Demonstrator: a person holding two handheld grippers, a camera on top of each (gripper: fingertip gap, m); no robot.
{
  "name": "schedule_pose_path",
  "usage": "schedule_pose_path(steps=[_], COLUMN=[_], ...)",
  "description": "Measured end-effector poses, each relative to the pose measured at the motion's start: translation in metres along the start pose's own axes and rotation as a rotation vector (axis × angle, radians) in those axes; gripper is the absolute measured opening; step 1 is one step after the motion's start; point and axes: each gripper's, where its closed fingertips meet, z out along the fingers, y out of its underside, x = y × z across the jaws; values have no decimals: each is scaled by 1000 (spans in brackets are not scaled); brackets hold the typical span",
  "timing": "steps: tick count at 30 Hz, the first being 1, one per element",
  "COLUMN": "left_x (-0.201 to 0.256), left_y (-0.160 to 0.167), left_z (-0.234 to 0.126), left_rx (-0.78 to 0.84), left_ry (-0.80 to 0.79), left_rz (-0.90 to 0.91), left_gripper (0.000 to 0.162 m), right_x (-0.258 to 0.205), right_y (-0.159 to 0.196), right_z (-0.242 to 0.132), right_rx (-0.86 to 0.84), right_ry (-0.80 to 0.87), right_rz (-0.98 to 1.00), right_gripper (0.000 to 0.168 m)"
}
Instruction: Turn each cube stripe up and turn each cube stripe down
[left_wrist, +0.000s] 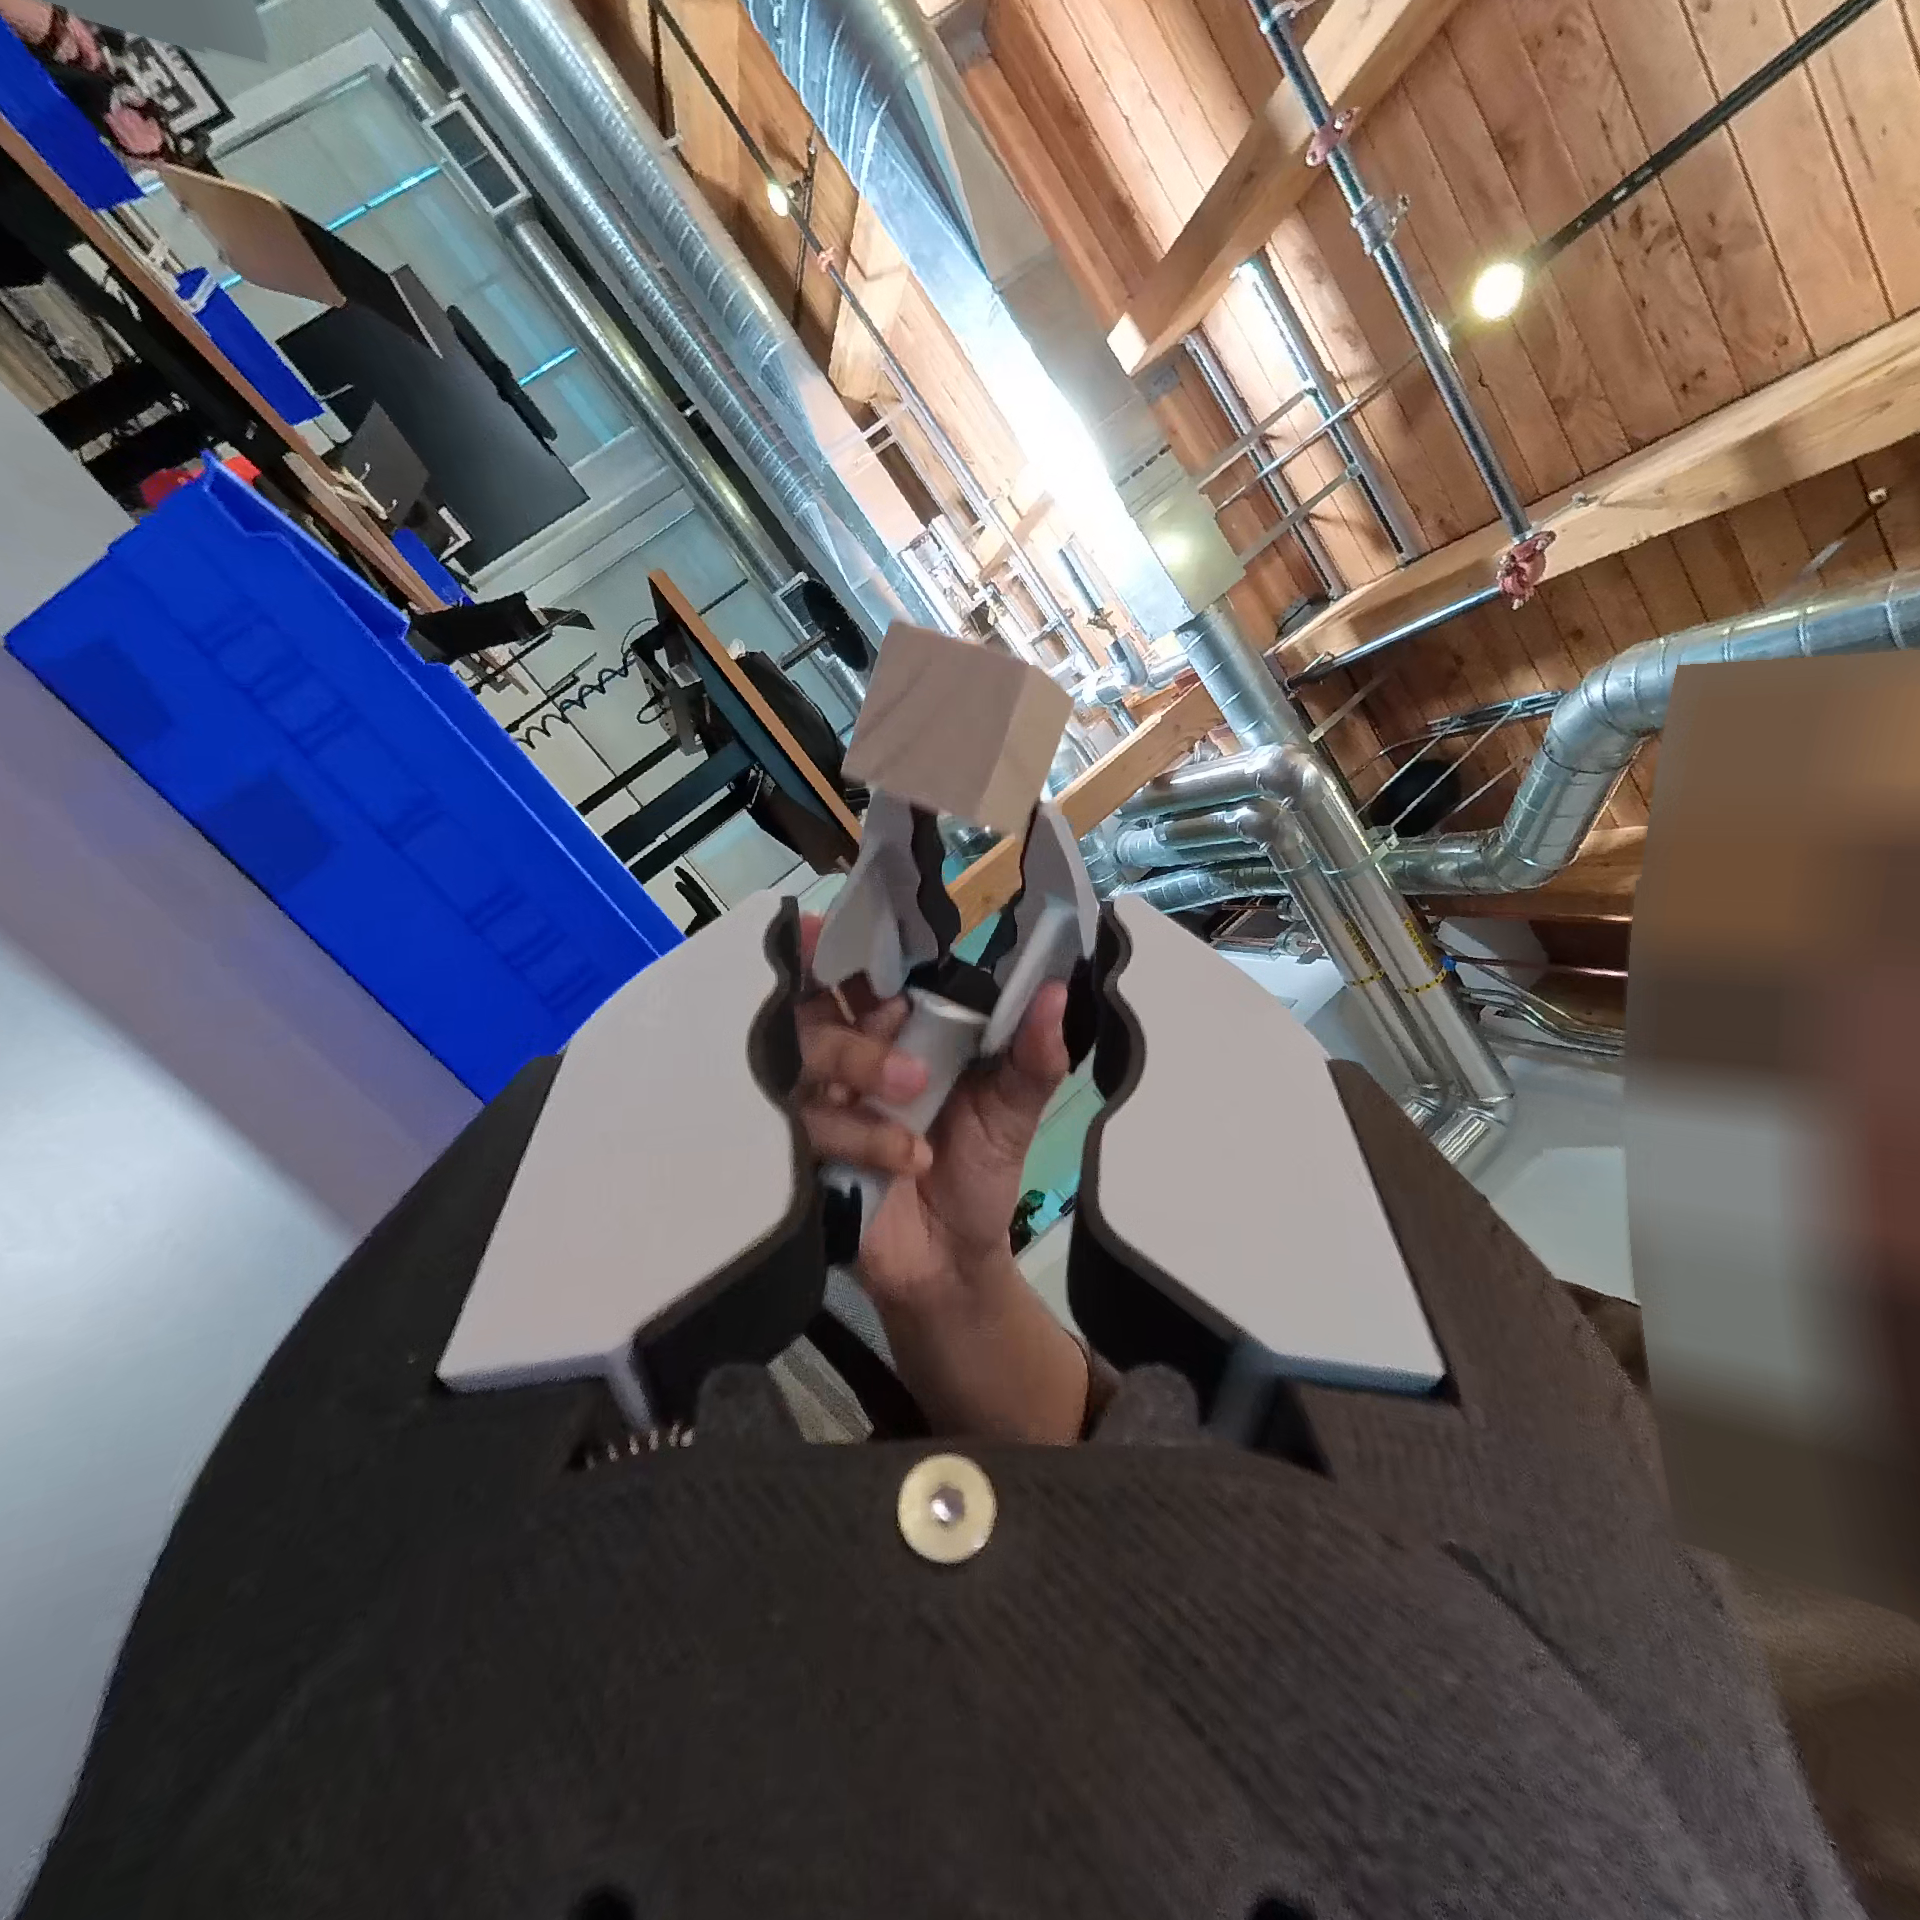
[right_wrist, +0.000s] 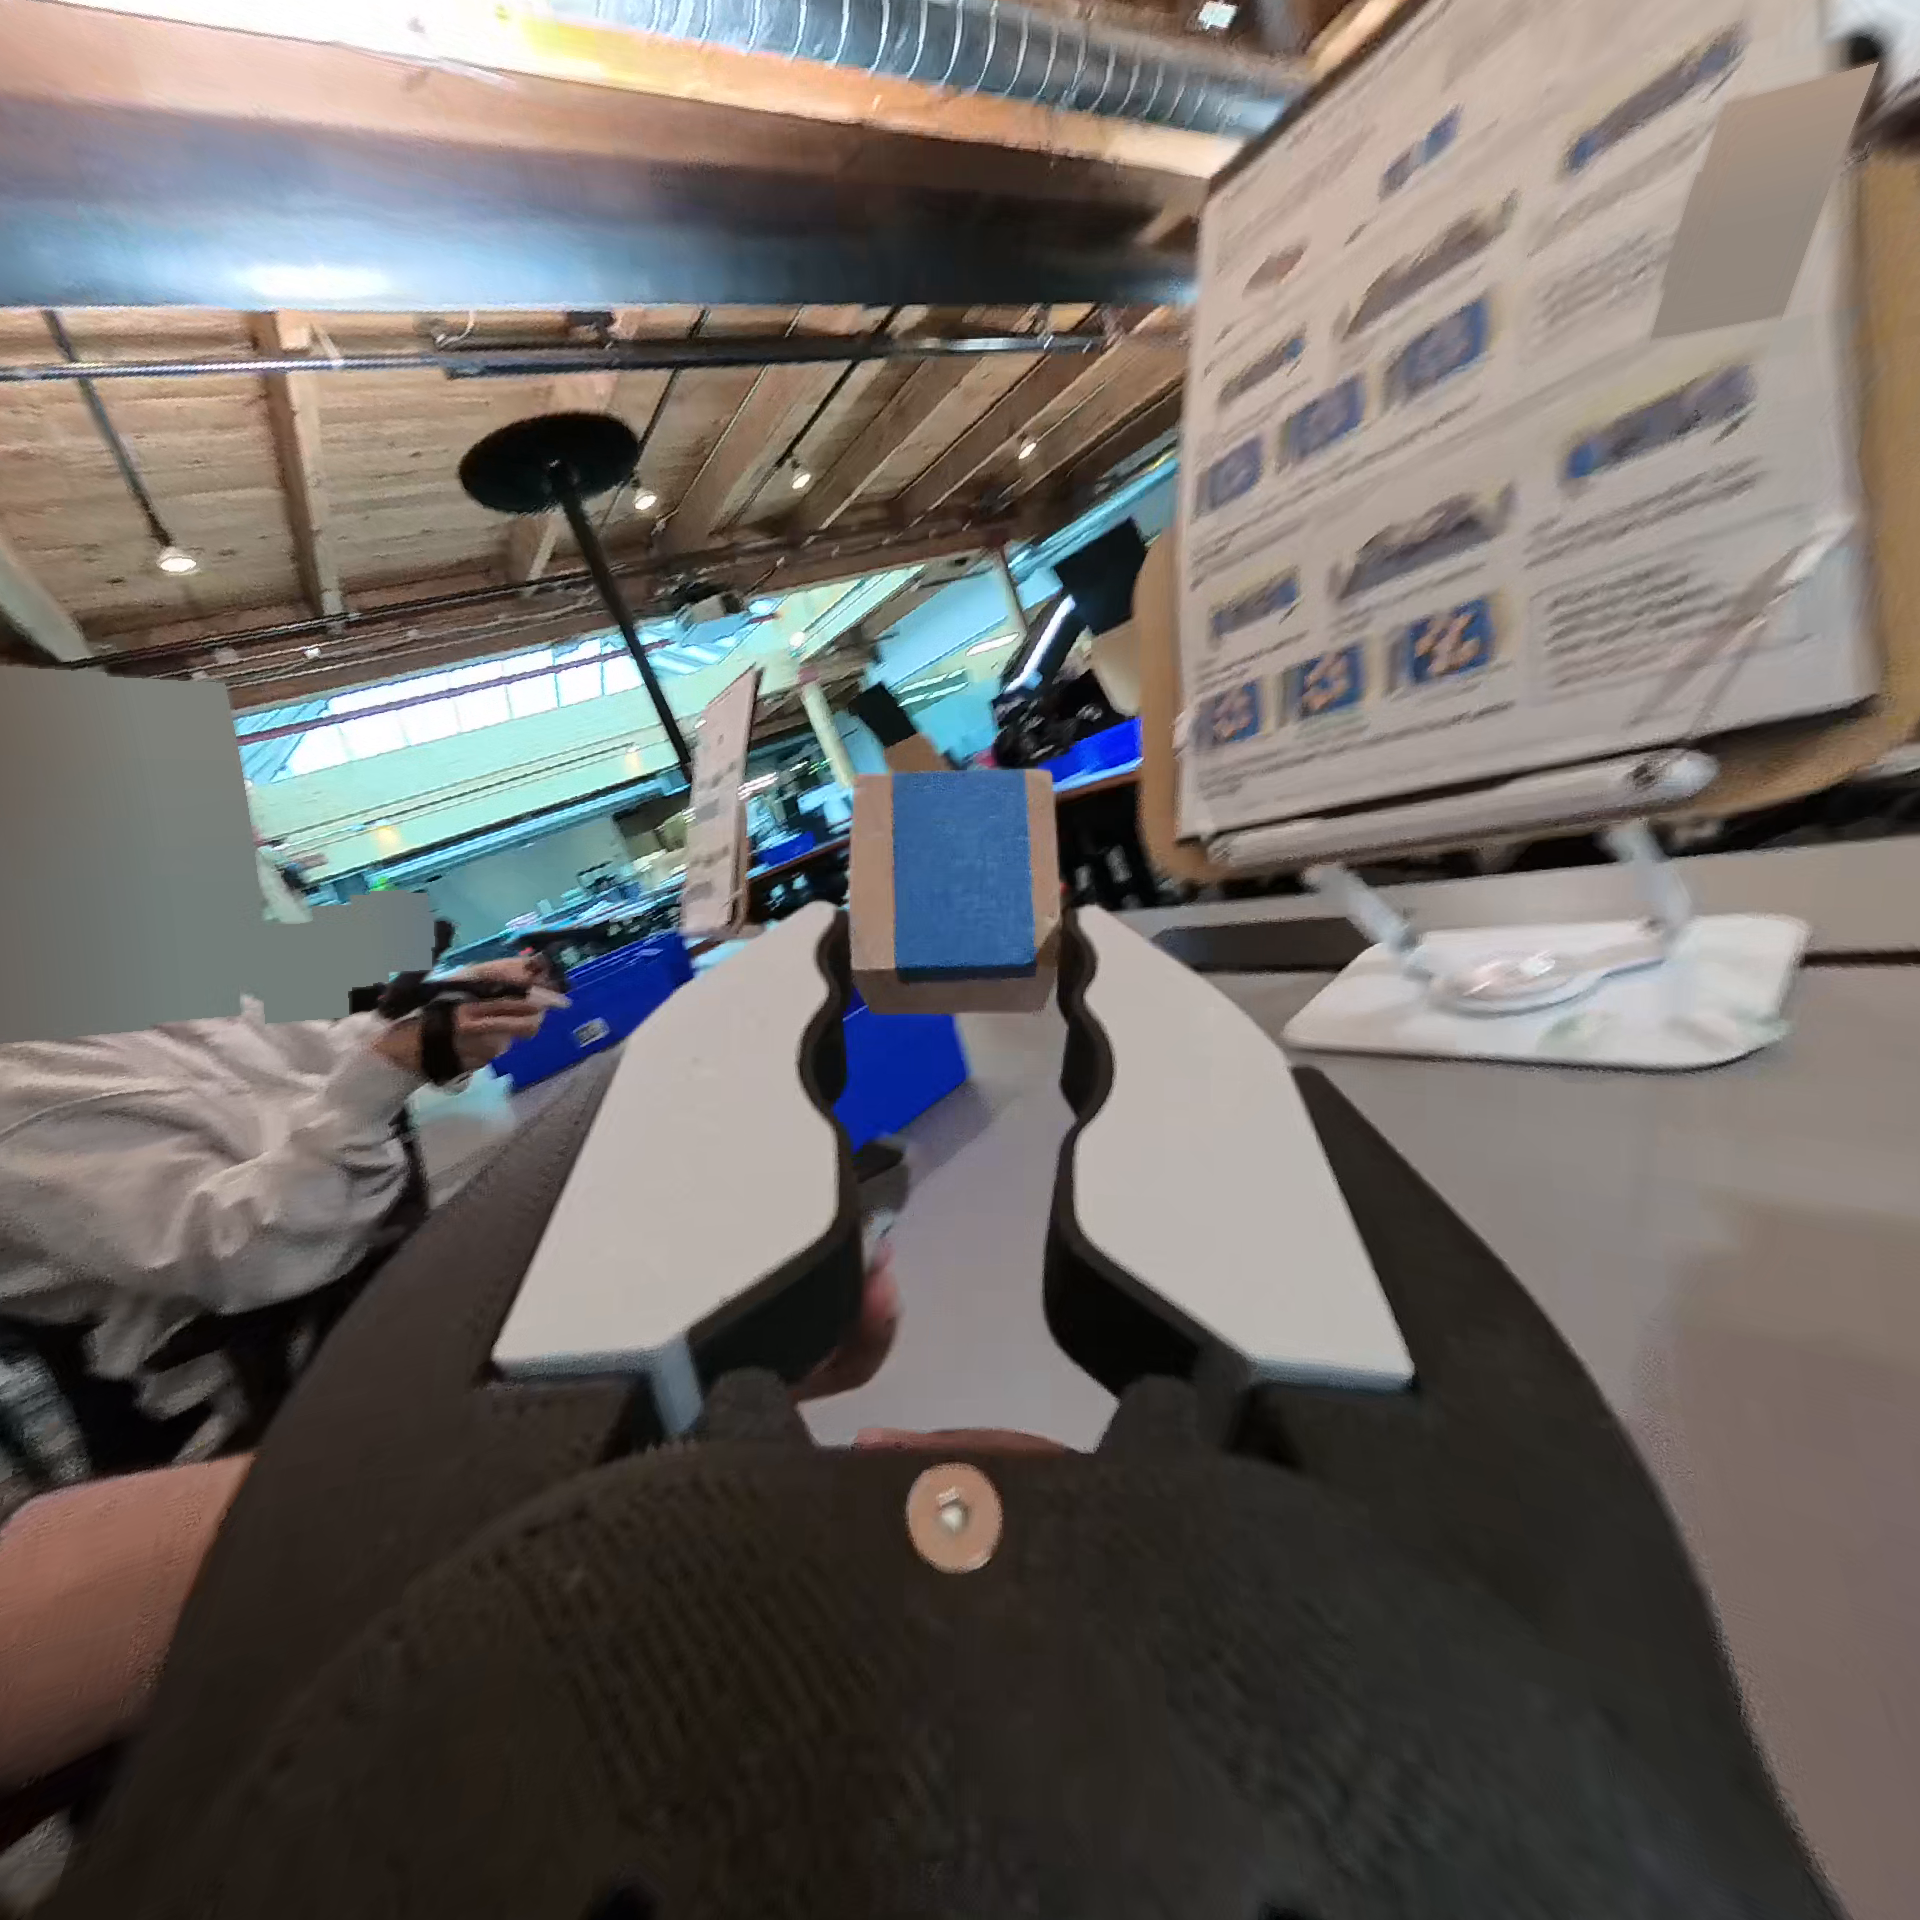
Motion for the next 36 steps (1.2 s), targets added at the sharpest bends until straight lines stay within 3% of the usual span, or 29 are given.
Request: schedule_pose_path(steps=[5,8,12,16,23,36], left_x=[-8,-12,-12,-12,-13,-14], left_y=[-2,-3,0,-1,2,6], left_z=[-2,-2,0,-1,1,3], left_rx=[11,23,6,12,-4,-26], left_ry=[-15,-16,-16,-11,-13,-14], left_rz=[-49,-81,-80,-95,-98,-104], left_gripper=[54,54,54,54,54,54], right_x=[66,119,188,222,240,241], right_y=[-70,-88,-61,-31,16,51], right_z=[-38,-69,-103,-125,-141,-158], right_rx=[127,121,-141,-326,-613,-929], right_ry=[194,346,514,567,643,715], right_rz=[-112,-121,-102,27,-15,-167], right_gripper=[39,39,39,40,40,40])
